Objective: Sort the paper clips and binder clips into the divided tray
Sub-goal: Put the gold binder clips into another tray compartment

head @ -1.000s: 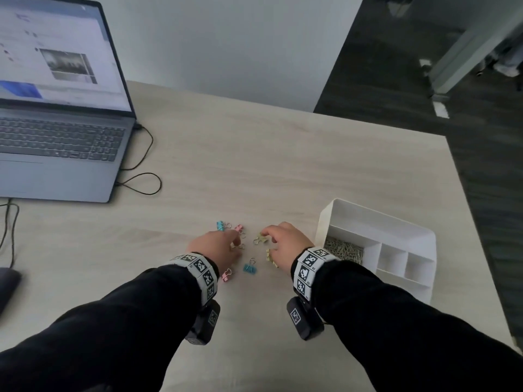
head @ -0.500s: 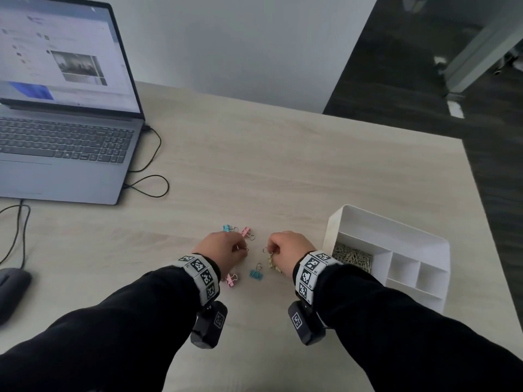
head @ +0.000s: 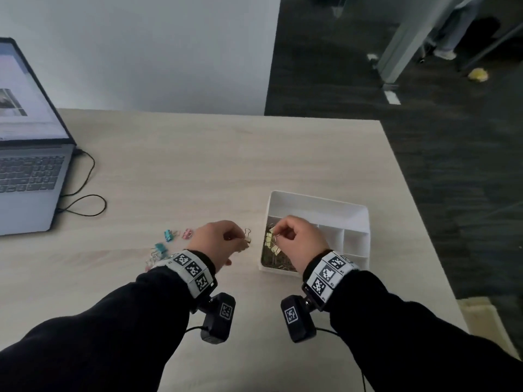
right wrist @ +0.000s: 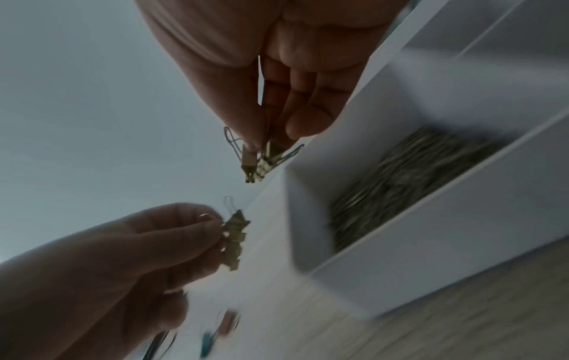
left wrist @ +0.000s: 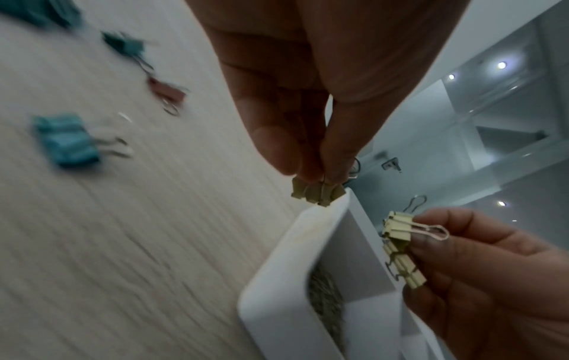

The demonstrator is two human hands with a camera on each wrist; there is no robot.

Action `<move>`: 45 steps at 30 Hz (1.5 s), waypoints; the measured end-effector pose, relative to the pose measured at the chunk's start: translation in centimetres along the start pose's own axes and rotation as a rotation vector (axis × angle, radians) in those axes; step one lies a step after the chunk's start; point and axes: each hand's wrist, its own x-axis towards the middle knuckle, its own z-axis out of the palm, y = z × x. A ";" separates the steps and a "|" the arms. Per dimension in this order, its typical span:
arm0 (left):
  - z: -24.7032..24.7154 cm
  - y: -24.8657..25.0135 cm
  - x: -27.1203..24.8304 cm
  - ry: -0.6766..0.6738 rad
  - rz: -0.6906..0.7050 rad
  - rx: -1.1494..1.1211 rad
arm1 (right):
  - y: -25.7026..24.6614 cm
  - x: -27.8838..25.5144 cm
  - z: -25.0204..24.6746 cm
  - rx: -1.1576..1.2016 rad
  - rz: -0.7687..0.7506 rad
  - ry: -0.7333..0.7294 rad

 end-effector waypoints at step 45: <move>7.3 1.5 -1.0 -0.006 0.244 0.419 | 3.8 -3.1 -3.4 -0.434 -0.505 -0.303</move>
